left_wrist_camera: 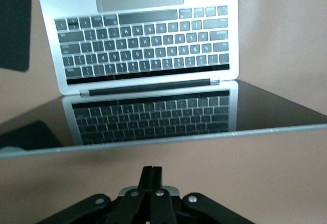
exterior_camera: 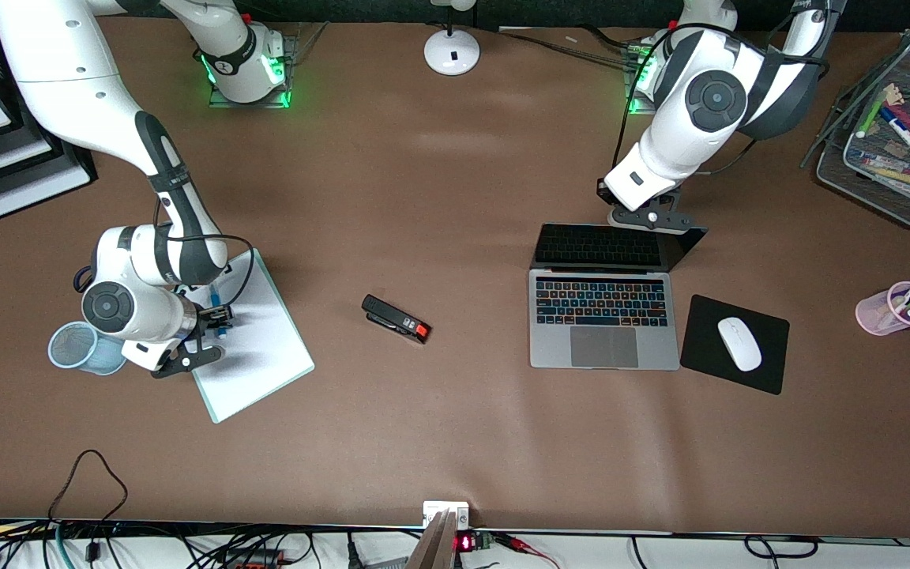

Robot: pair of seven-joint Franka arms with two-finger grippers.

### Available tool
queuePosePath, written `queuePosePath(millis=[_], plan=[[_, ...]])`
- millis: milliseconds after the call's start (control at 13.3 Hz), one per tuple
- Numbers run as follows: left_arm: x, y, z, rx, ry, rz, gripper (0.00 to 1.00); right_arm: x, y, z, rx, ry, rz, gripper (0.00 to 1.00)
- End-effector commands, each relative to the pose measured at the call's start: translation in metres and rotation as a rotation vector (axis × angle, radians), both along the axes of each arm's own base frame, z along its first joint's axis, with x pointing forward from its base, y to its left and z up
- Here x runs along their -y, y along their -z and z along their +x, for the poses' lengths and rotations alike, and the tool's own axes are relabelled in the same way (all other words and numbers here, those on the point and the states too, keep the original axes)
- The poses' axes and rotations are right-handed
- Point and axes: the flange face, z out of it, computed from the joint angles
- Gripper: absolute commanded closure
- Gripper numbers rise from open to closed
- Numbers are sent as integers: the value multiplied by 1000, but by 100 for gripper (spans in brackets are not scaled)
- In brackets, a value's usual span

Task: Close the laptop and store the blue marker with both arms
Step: 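Grasp the blue marker with the right gripper while the left gripper reaches the laptop lid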

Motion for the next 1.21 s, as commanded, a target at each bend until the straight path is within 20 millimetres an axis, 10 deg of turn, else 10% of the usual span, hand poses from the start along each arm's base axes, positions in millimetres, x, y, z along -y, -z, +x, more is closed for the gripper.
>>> queuePosePath(millis=[0,1131], plan=[[-1,7,11,55,40,26,100,0,0,2,8,-23,-1,47],[-9,21,70,203,96,19,100,-5,-1,4,13,7,21,78]])
